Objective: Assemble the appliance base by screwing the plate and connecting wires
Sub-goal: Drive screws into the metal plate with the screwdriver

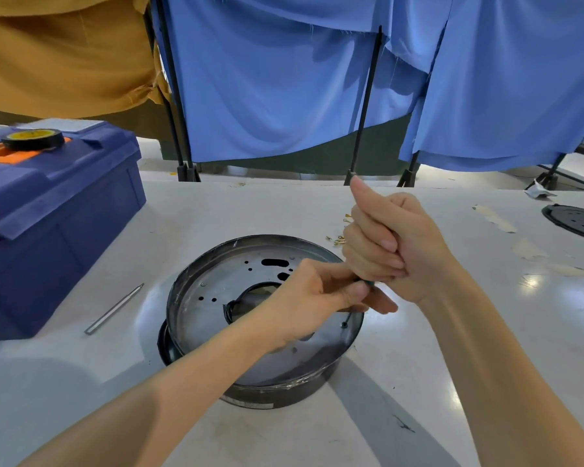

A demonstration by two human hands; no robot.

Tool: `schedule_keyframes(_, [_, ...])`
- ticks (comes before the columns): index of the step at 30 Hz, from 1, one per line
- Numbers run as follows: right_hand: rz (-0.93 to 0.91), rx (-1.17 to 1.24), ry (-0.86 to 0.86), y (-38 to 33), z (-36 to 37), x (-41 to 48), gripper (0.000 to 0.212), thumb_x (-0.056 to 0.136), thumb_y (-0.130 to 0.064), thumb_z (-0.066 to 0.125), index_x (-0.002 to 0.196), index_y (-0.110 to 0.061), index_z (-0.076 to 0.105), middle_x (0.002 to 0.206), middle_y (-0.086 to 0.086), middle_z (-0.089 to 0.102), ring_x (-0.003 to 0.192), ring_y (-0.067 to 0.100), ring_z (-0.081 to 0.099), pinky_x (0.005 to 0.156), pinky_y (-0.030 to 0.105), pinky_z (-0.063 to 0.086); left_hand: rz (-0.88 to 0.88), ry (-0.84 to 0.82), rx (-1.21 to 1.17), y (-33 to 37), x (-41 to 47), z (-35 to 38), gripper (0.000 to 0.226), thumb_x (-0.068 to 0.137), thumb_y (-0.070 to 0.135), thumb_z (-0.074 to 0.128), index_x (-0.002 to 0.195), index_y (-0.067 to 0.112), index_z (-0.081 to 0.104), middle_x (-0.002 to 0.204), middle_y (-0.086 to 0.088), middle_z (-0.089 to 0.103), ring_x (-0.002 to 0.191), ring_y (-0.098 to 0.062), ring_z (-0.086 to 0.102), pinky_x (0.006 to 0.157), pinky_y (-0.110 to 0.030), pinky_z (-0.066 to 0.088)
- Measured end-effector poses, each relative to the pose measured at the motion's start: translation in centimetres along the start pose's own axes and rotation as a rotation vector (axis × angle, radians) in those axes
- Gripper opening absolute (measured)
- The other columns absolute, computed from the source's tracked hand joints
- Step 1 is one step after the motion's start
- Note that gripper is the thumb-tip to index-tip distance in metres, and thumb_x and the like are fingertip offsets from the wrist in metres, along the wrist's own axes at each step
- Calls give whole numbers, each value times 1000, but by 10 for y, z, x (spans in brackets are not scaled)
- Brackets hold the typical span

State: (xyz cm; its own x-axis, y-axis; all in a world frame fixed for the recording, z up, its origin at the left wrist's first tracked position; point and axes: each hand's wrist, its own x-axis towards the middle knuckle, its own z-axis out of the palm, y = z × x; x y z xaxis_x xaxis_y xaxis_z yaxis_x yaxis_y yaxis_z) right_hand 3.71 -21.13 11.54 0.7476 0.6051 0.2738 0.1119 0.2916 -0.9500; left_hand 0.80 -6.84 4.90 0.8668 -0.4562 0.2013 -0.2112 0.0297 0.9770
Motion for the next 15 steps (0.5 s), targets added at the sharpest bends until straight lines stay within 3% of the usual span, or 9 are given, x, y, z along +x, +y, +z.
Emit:
schedule_keyframes(3, [0, -29, -5, -1, 1, -1, 62, 95, -41, 50, 42, -13, 36, 34, 0, 29, 29, 13, 18, 36, 20, 15, -24, 12, -23, 0, 0, -3, 26, 103, 7, 43, 112, -2, 66, 95, -10, 75, 94, -25, 72, 90, -37, 51])
schedule_keyframes(5, [-47, -169, 207, 1, 8, -2, 63, 95, -46, 54, 46, -8, 43, 38, 6, 39, 31, 20, 30, 37, 23, 28, -3, 79, -23, -1, 0, -5, 21, 99, 2, 48, 106, -2, 68, 87, -9, 75, 87, -26, 73, 86, -40, 54])
schedule_keyframes(7, [-124, -310, 488, 7, 21, -4, 63, 92, -49, 60, 48, -5, 49, 43, 8, 49, 35, 21, 44, 39, 25, 38, 36, 137, -38, -1, 2, -4, 14, 92, -6, 57, 98, -3, 70, 80, -10, 75, 78, -24, 74, 77, -29, 57])
schedule_keyframes(9, [-207, -273, 697, 16, 31, -4, 65, 94, -41, 62, 45, -4, 38, 40, 9, 37, 33, 18, 35, 37, 22, 33, 64, 158, -42, 0, 2, -2, 12, 85, -10, 64, 95, -10, 69, 74, -10, 74, 64, -15, 71, 62, -14, 53])
schedule_keyframes(10, [-236, -213, 714, 18, 32, -4, 66, 96, -34, 60, 45, -5, 29, 40, 10, 27, 32, 18, 26, 37, 21, 26, 63, 144, -44, 2, 1, -1, 13, 84, -11, 65, 97, -12, 68, 73, -11, 73, 56, -9, 68, 54, -8, 48])
schedule_keyframes(12, [-216, -98, 487, 15, 24, -3, 67, 99, -28, 55, 43, -8, 22, 36, 5, 19, 31, 15, 15, 38, 18, 16, 50, 63, -39, 3, -1, 0, 14, 91, -6, 59, 102, -11, 65, 81, -16, 70, 52, -1, 64, 53, -4, 45])
schedule_keyframes(15, [-47, -19, 44, 1, 7, -2, 65, 96, -31, 51, 37, -14, 30, 31, -3, 25, 28, 10, 15, 37, 19, 10, 22, -51, -23, 2, -2, -2, 25, 101, 7, 44, 111, -6, 63, 96, -15, 72, 87, -18, 72, 86, -23, 54])
